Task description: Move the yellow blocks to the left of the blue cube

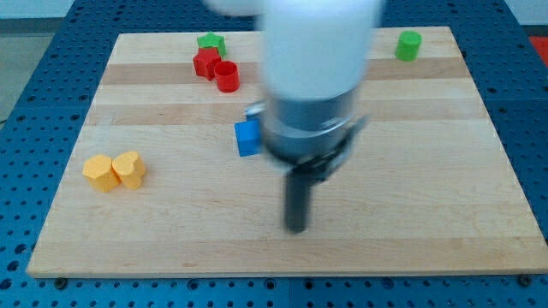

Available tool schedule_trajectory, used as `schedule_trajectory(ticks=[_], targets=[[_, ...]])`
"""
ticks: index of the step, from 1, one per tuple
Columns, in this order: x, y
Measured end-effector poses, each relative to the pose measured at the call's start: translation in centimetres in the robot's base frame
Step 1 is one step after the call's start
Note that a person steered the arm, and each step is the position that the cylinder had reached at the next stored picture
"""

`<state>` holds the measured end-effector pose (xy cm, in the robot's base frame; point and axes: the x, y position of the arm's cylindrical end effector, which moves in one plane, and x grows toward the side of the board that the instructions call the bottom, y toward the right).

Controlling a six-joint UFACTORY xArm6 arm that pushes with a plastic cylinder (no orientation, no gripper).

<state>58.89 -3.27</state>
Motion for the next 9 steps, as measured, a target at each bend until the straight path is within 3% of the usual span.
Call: schedule_trajectory(ticks=[2,3,5,7,9], targets=[[2.2,-24.6],[1.5,-27.1],[-8.3,-24.9],[-9.4,-12.0],[-11.1,-8.5]])
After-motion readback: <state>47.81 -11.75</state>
